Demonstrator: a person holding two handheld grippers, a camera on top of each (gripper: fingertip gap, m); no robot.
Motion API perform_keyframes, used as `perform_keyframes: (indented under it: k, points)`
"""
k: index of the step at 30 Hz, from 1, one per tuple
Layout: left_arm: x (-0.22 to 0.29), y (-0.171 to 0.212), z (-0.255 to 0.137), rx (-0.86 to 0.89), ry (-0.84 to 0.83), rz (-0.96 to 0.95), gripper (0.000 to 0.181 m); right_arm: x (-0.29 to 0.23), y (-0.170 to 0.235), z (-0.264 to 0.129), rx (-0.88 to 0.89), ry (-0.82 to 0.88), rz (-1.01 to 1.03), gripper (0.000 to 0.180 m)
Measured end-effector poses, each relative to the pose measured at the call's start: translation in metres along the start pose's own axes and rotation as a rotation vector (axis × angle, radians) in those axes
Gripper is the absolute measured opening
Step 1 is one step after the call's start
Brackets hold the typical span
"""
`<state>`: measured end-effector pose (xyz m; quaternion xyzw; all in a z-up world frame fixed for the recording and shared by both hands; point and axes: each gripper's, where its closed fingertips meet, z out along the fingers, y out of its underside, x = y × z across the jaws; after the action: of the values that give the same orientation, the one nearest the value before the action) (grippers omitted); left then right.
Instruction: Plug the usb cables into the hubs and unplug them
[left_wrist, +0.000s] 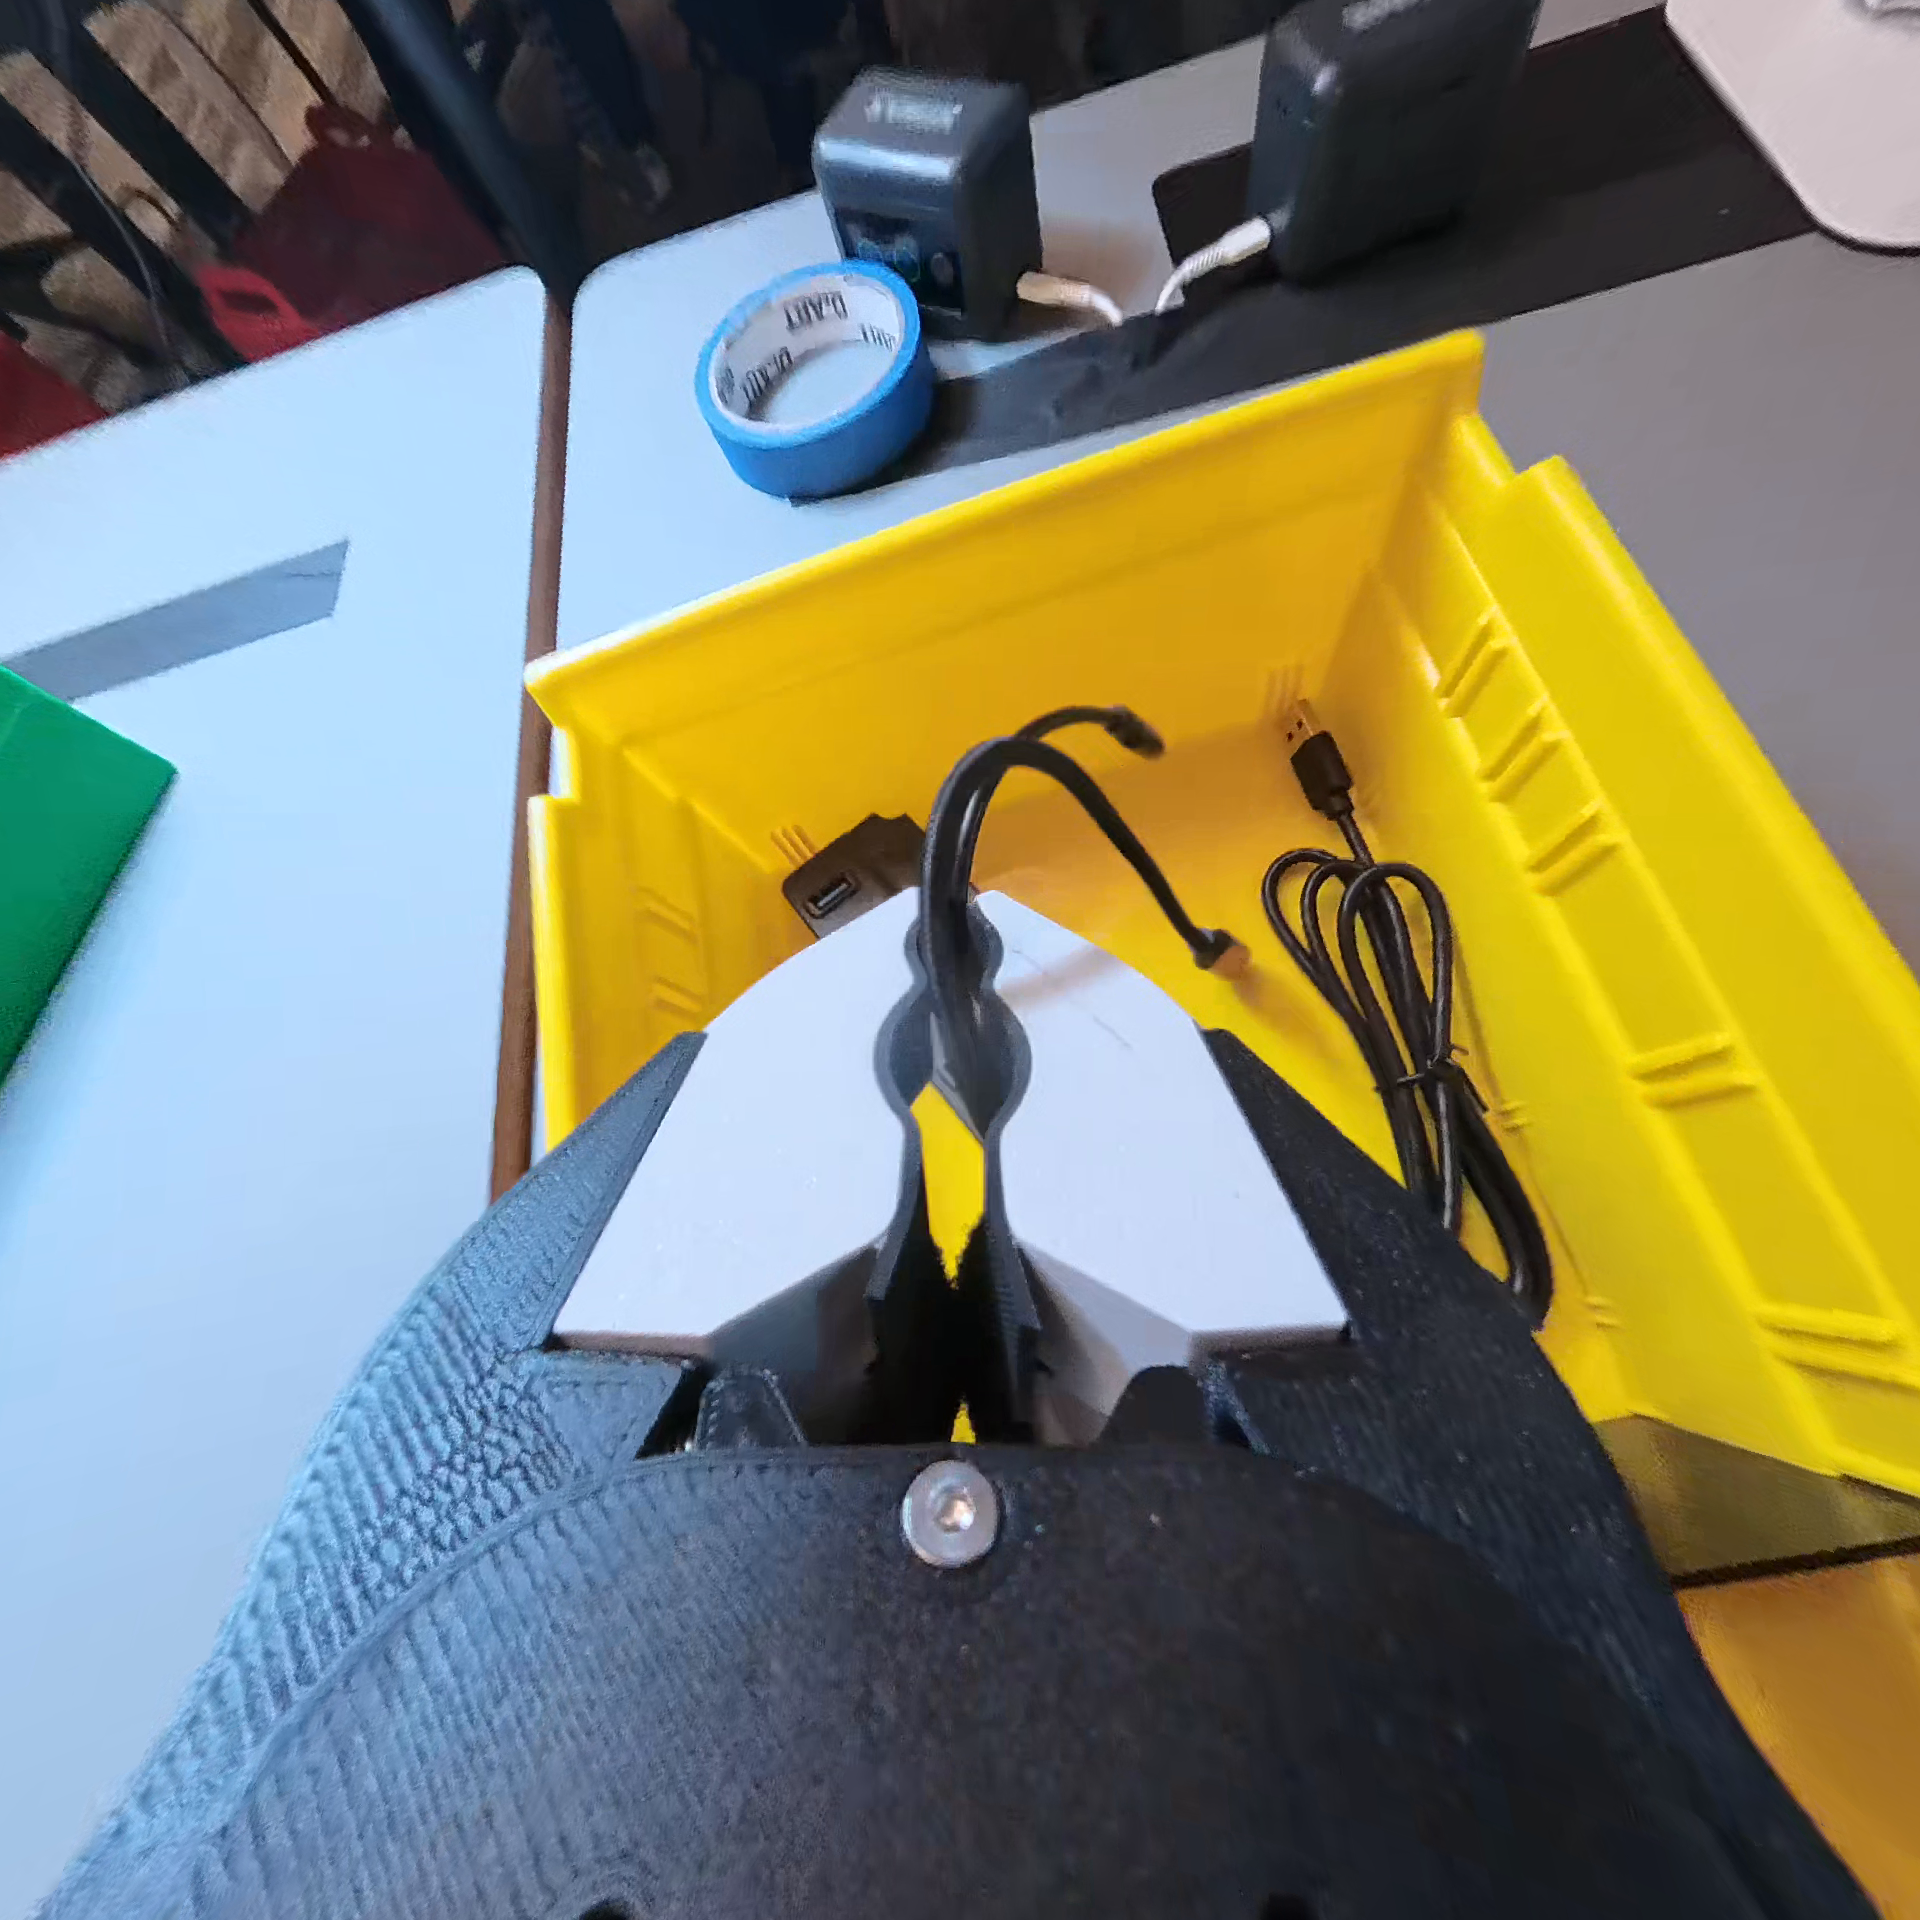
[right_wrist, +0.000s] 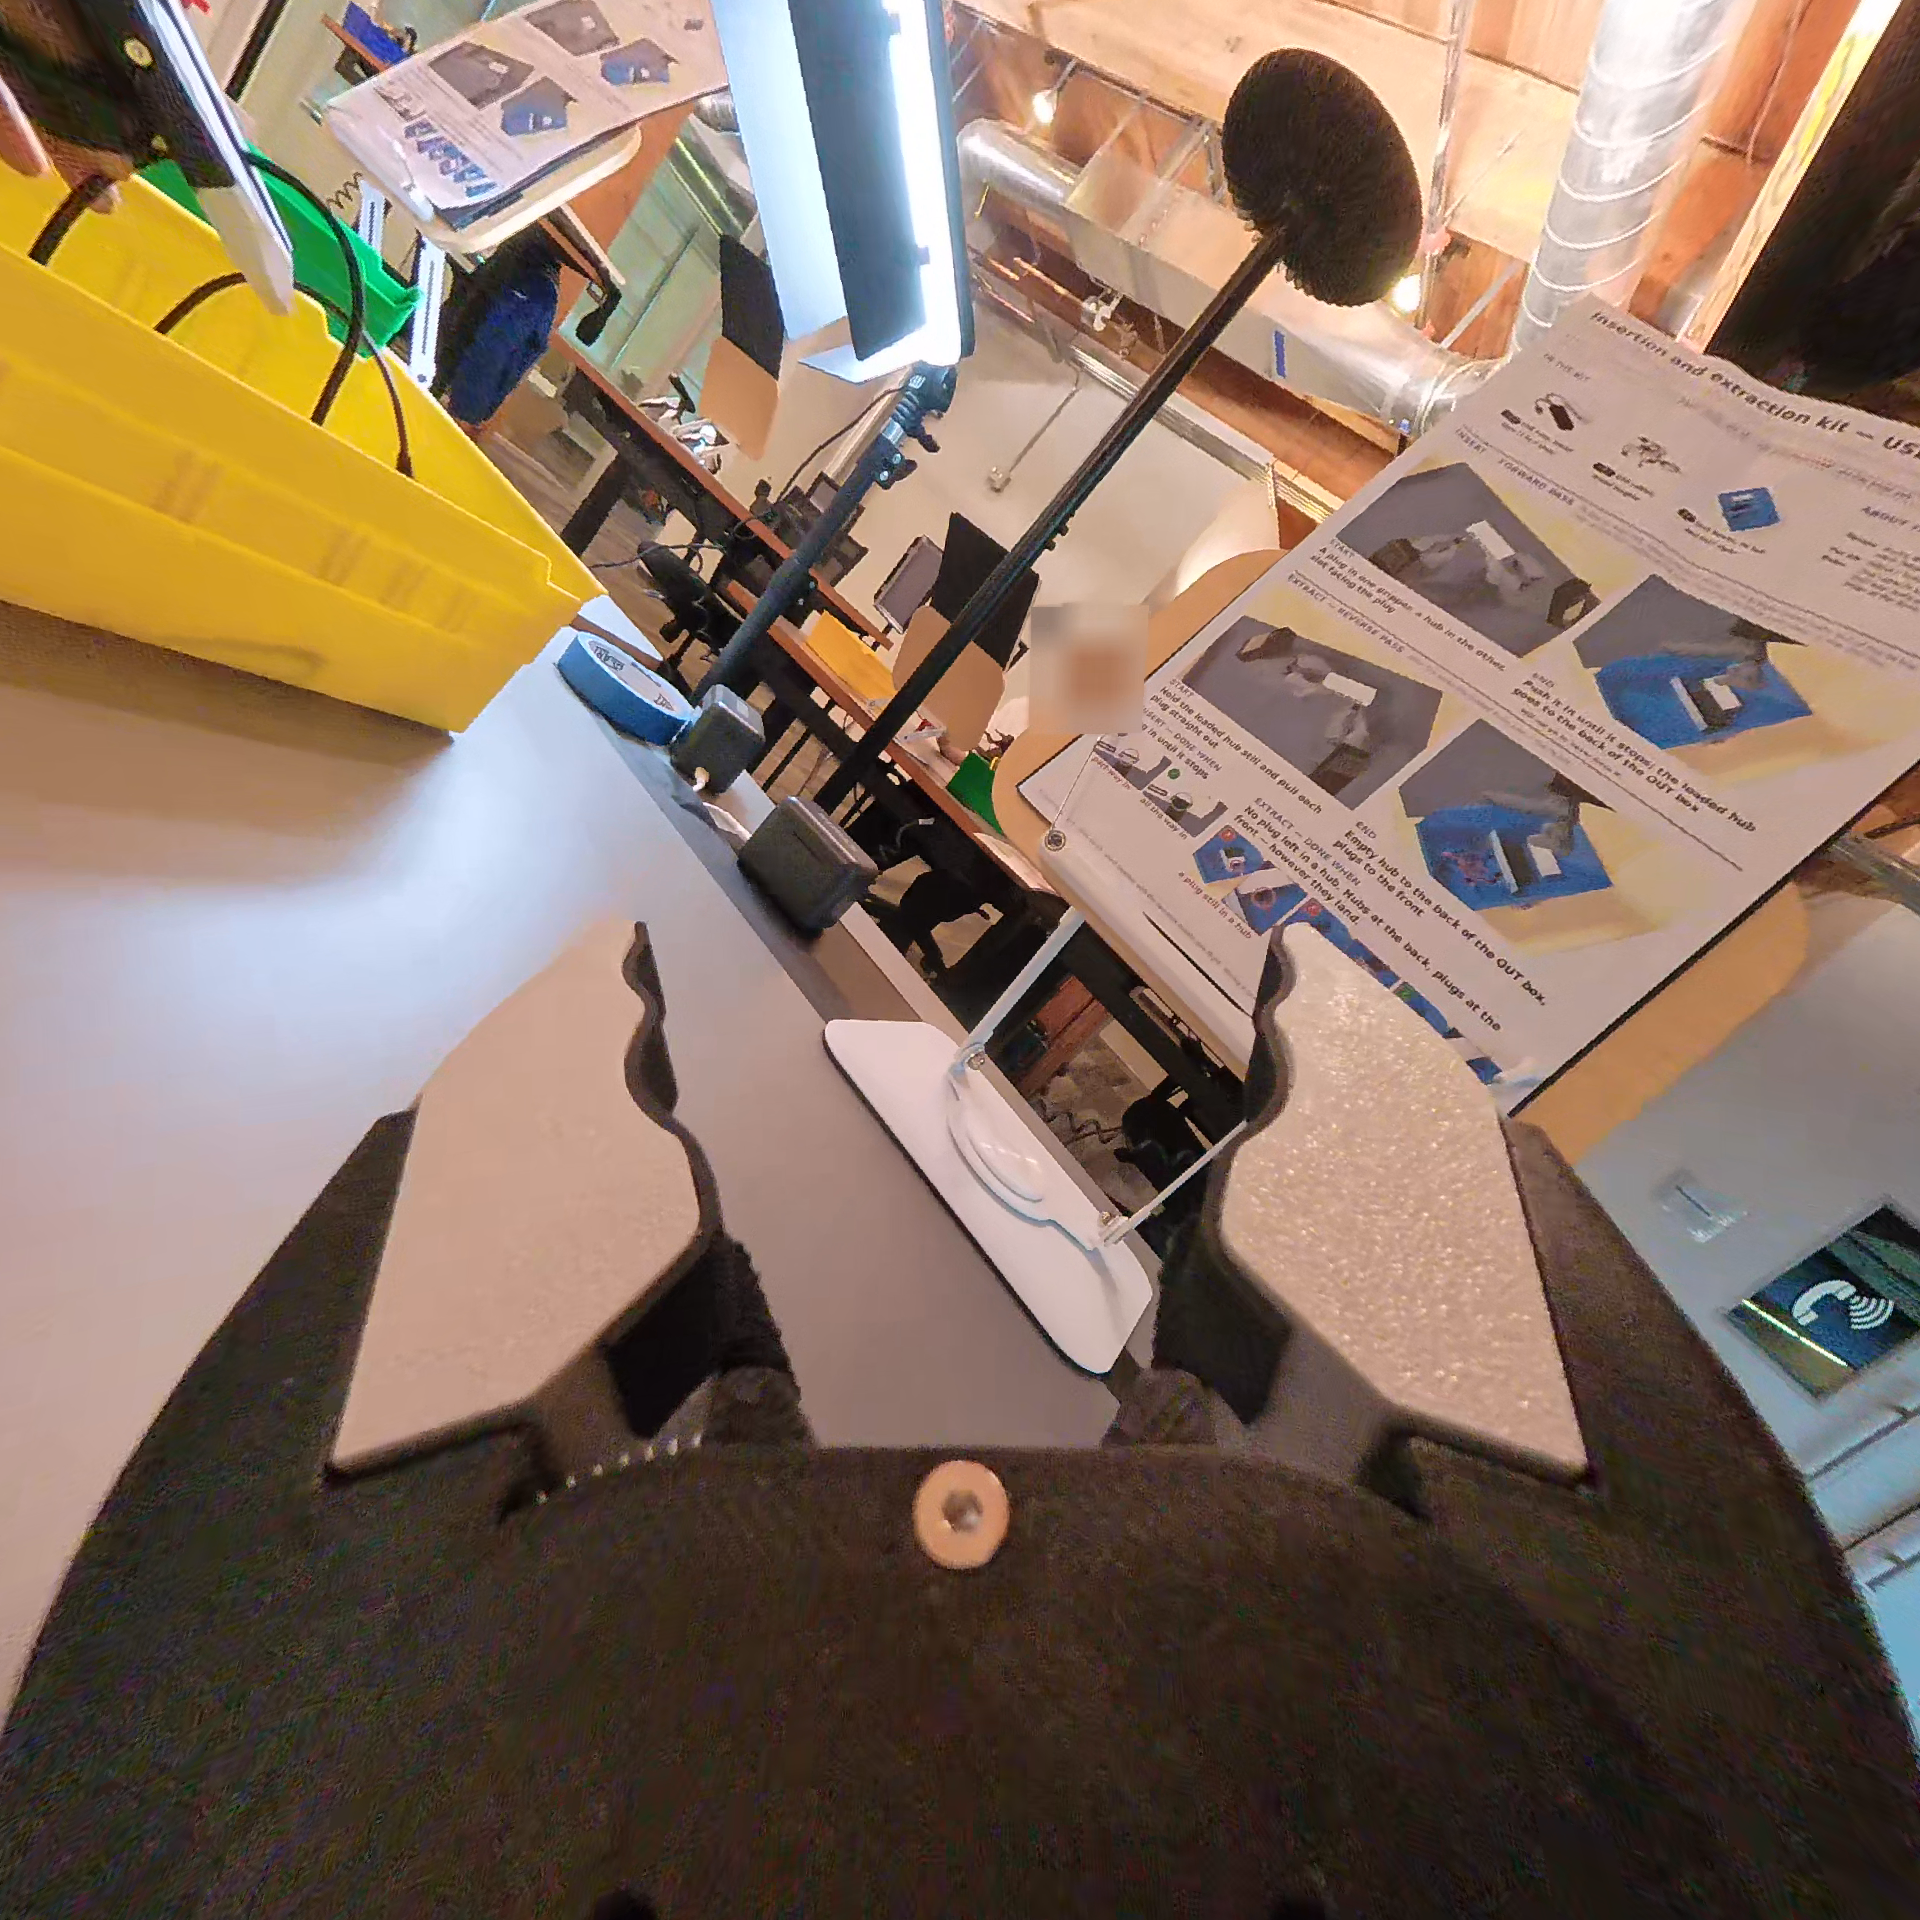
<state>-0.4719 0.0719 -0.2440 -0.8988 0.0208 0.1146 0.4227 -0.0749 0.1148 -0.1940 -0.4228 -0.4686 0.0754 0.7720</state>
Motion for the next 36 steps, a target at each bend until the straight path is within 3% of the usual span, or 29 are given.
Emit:
perform_keyframes:
  k: [10,16,24,29,33,36]
  points:
    - [0.003,-0.098,-0.093,0.568,-0.102,0.034,0.004,-0.009,0.001,0.001,-0.027,-0.059,0.004,0.107]
    - [0.069,-0.154,-0.150,0.889,0.112,0.100,0.003,-0.028,-0.005,0.002,0.007,-0.198,0.143,0.106]
    - [0.174,-0.191,-0.240,1.263,0.340,0.285,0.003,-0.051,-0.052,-0.012,0.230,-0.490,0.544,0.100]
    - [0.236,-0.189,-0.272,1.321,0.592,0.330,0.004,-0.047,-0.073,-0.020,0.335,-0.559,0.746,0.092]
    - [0.275,-0.185,-0.273,1.294,0.766,0.332,0.004,-0.034,-0.089,-0.031,0.437,-0.628,0.918,0.061]
    - [0.308,-0.181,-0.271,1.260,0.905,0.345,0.004,-0.012,-0.103,-0.039,0.542,-0.664,1.139,0.075]
